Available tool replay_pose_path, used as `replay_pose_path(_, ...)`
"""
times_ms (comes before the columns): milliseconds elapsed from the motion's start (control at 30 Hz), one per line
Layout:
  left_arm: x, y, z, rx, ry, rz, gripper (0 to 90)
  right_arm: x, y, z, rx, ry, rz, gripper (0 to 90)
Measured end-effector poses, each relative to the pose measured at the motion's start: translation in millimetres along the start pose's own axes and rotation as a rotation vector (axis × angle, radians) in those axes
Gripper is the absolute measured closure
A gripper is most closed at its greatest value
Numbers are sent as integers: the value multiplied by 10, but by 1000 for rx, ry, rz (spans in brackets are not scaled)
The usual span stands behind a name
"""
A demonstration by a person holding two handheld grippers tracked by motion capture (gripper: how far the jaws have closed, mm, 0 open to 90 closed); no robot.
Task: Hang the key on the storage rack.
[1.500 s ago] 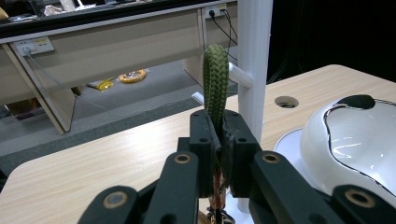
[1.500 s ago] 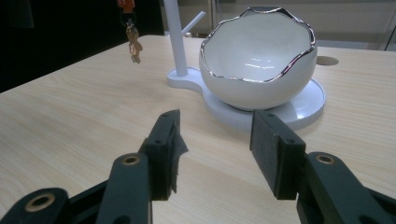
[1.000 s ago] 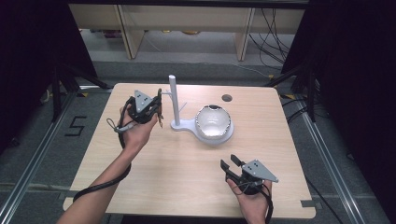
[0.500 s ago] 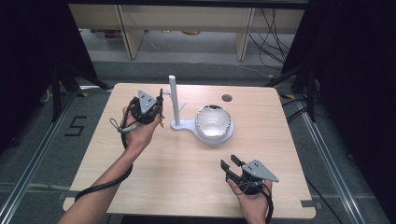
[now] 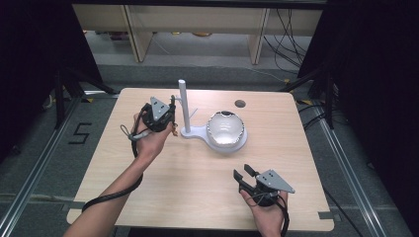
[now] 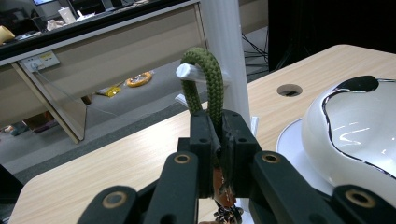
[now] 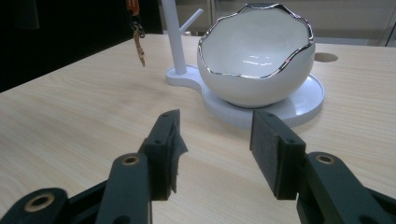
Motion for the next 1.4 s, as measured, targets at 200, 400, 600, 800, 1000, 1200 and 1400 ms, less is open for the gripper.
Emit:
replay_pose_path(200, -28, 50, 1, -18, -14, -33, 824, 0, -2, -6, -1, -1, 1, 537)
replay_pose_path(400, 8, 87, -7, -21, 0, -69, 778, 4, -3, -14, -8, -5, 11, 537)
replay_pose_path(600, 128, 87, -91, 4, 26, -122, 703, 6, 19, -11, -3, 3, 2, 537)
replay_pose_path(800, 267, 38, -305, 38, 39, -167, 580, 23, 50, -15, -21, 3, -11, 536)
replay_pose_path(1000, 375, 32, -558, 56, 46, -202, 493, 10, 72, -29, -6, -1, -23, 533)
replay_pose_path(1200, 465, 12, -709, 68, 54, -205, 463, 4, 69, -39, -16, -7, -16, 531)
replay_pose_path(1400, 575, 12, -931, 85, 33, -200, 440, -6, 87, -55, -4, -15, -24, 528)
Point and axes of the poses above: each handheld gripper's, and its own axes: x roughly backward along the jaws, z roughly out of its top, y roughly to its right, the point moved 10 cm from there along -x, roughly forward along the jaws, and after that the axes turned 15 degrees about -y, right-handed, at the moved point
